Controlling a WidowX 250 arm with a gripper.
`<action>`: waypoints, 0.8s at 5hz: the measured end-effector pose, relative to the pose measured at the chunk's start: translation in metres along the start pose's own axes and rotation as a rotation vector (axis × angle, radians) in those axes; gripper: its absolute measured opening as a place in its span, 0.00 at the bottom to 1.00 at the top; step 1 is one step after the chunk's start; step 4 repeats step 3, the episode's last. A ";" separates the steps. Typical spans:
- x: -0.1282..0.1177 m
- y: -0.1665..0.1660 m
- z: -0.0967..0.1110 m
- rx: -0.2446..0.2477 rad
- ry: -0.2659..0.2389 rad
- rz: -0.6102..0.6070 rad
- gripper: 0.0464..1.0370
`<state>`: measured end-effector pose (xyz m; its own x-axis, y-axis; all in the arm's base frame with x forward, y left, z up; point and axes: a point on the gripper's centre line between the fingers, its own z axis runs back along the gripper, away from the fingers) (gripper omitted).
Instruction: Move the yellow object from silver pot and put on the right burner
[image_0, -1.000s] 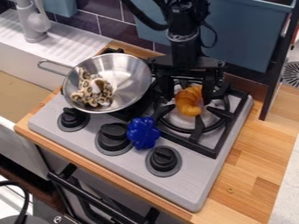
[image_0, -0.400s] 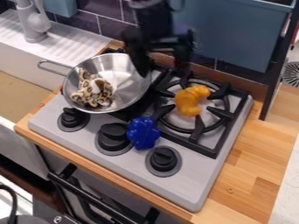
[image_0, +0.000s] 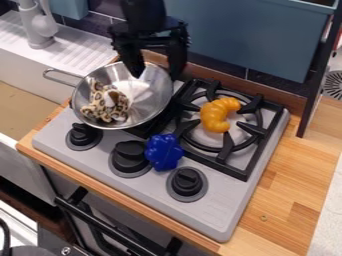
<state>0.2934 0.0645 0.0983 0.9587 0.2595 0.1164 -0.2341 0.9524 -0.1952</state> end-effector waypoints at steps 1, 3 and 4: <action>0.006 0.005 0.012 0.002 -0.002 -0.005 0.96; 0.006 0.010 0.021 0.005 0.022 -0.011 0.96; 0.006 0.010 0.021 0.005 0.022 -0.011 0.96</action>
